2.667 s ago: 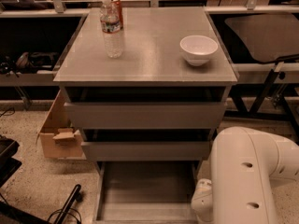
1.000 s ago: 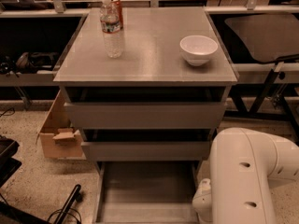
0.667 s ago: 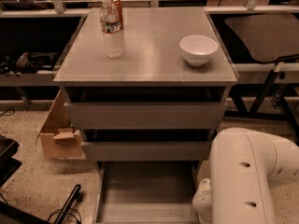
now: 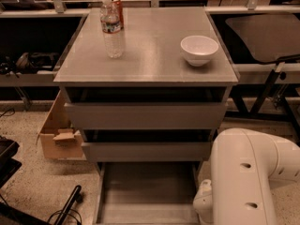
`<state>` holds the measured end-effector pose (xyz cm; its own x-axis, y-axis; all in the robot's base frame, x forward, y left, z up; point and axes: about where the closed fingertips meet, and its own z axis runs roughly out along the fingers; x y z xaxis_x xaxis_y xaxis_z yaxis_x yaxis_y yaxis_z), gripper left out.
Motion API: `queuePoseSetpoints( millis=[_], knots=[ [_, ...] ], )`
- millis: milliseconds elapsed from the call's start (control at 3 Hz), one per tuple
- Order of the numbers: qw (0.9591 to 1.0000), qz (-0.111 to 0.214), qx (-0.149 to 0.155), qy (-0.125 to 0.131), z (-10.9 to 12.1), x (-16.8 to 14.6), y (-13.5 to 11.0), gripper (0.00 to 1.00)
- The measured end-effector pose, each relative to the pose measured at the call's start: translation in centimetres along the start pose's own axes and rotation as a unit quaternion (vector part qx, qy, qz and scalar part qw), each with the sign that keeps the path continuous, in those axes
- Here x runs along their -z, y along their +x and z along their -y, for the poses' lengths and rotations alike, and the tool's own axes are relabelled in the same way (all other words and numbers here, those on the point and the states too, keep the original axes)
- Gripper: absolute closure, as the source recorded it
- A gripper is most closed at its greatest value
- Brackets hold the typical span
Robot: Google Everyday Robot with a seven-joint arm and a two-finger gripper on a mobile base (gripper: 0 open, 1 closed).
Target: Open bottom drawer
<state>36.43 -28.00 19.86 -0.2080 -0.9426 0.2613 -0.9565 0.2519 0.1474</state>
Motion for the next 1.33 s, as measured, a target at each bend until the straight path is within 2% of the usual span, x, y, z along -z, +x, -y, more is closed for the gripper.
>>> queuePoseSetpoints(
  millis=[333,667,1000,1333],
  knots=[
    [1.0,0.0,0.0,0.0,0.0,0.0,0.0,0.06],
    [0.9999,-0.006,0.002,0.008,0.1,1.3,0.2,0.0],
    [0.9991,-0.025,0.006,0.034,0.6,5.2,0.8,0.0],
    [0.9958,-0.062,0.015,0.065,0.6,11.7,1.9,0.0]
  ],
)
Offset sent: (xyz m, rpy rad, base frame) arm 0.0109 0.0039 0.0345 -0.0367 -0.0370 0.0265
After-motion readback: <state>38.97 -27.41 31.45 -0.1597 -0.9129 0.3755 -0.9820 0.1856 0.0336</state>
